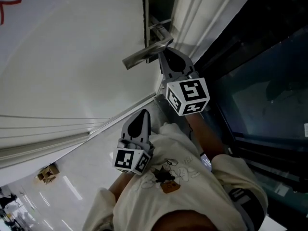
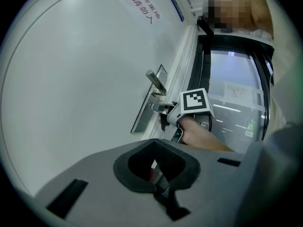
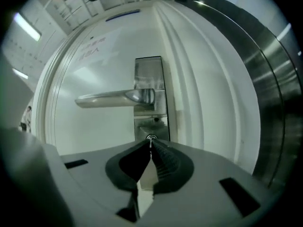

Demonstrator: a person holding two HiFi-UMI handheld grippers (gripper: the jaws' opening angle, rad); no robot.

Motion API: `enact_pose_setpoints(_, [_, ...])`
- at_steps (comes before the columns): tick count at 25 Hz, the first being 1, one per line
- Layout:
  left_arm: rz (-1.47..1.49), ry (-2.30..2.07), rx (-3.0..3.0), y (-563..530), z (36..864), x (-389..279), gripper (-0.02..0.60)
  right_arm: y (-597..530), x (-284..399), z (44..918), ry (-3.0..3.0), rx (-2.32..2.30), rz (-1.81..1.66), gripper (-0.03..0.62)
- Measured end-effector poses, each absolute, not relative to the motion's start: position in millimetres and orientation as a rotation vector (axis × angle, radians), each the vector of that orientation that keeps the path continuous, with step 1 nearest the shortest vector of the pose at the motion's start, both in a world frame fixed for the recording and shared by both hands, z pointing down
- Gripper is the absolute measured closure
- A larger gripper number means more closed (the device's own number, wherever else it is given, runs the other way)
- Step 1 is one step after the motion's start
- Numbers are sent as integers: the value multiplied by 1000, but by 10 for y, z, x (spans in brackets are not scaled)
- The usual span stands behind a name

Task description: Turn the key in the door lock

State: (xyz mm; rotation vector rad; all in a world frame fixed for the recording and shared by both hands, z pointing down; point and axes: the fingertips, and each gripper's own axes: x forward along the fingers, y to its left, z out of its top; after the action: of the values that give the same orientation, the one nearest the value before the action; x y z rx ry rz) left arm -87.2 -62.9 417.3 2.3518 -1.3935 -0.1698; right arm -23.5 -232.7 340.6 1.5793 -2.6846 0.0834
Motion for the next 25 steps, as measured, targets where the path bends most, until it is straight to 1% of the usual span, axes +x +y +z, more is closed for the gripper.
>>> enact_pose_setpoints(5, [-164,-1390,2352,-634,4171,-854,577,-2333,-204,3399,-2849,1550,472,577])
enact_pose_setpoints(11, [-160,-1381,2361,-636,4186,-833,577,-2348,-190,3404,-3038,1387,1162,568])
enact_pose_setpoints(14, [-159,-1376,2368,-641,4202,-825,577,-2365,-195,3384,-3087,1292,1371,565])
enact_pose_setpoints(17, [-152,-1377,2357,-645,4195,-826,577,-2369,-185,3391,-3086,1288,1433,563])
enact_pose_setpoints(22, [-153,-1381,2352,-643,4197,-840,577,-2358,-196,3378,-3100,1282,1404,562])
enact_pose_setpoints(25, [-153,-1385,2352,-645,4197,-855,577,-2305,-219,3382,-3105,1246,1353,525])
